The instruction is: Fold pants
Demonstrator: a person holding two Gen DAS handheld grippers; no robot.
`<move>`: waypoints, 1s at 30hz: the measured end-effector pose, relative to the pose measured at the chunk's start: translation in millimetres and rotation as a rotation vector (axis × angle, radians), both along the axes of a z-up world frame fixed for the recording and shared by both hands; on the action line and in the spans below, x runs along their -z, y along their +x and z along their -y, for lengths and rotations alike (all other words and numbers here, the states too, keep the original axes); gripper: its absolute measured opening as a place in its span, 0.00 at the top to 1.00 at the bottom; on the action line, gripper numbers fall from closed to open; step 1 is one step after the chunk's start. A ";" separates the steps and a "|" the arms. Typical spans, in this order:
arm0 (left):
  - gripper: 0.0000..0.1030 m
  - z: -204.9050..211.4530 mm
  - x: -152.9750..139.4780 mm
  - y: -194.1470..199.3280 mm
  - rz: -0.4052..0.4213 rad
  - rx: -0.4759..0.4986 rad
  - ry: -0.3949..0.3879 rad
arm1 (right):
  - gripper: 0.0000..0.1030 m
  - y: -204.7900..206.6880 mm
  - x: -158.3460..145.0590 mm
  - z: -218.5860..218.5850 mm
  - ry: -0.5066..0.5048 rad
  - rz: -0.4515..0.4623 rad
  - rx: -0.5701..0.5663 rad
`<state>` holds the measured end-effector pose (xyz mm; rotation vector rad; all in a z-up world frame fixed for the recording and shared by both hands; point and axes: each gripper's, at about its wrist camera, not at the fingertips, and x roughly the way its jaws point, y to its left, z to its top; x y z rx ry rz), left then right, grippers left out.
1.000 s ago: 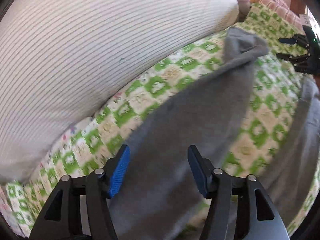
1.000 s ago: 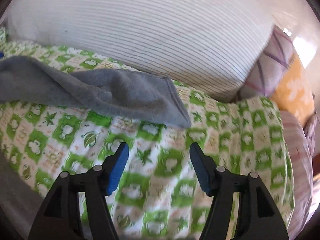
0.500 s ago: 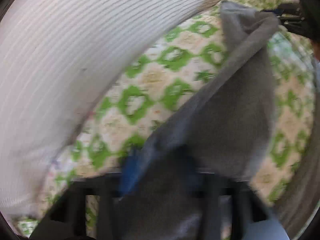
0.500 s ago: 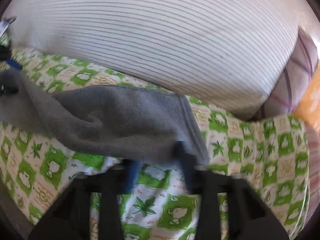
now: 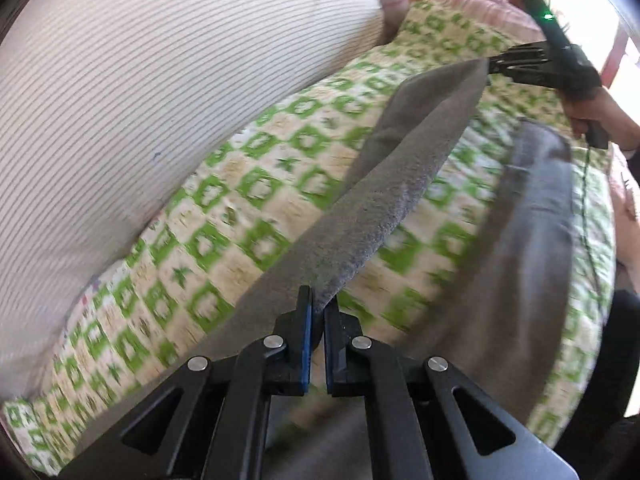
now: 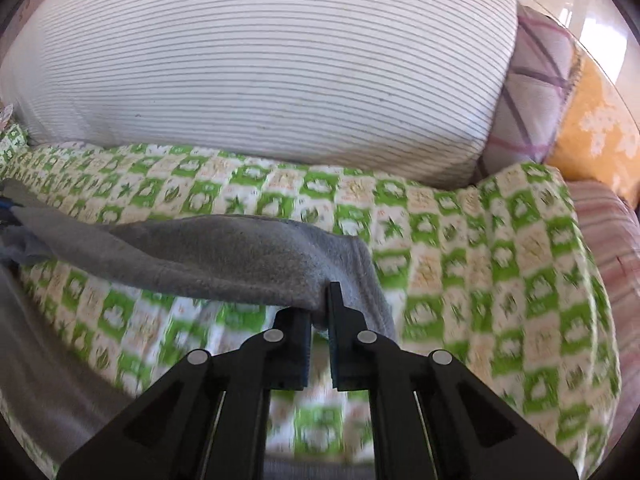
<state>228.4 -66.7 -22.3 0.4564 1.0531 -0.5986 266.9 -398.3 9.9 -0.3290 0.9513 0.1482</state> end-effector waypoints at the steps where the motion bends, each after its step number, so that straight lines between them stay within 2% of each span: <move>1: 0.97 1.2 -4.0 -14.9 0.001 0.008 -0.008 | 0.92 -8.7 -3.7 2.2 0.004 -0.009 0.008; 10: 0.97 10.1 -24.5 -79.3 -0.004 0.027 -0.071 | 0.92 -78.4 -33.6 15.2 0.006 -0.031 0.046; 16: 0.97 20.2 -36.9 -117.6 0.035 0.043 -0.118 | 0.93 -117.9 -51.7 18.7 0.020 0.041 0.088; 19: 0.97 30.2 -21.8 -135.1 0.023 0.042 -0.116 | 0.93 -137.3 -38.8 24.4 0.003 0.042 0.107; 24: 0.97 44.9 15.1 -146.7 -0.044 0.009 -0.117 | 0.93 -145.7 8.1 44.8 0.023 -0.054 0.164; 27: 0.97 44.8 22.9 -154.4 -0.056 -0.005 -0.116 | 0.93 -150.2 14.7 51.5 0.052 -0.052 0.189; 30: 0.97 41.9 21.7 -157.3 -0.051 -0.021 -0.137 | 0.93 -165.4 -2.3 44.2 0.026 0.034 0.193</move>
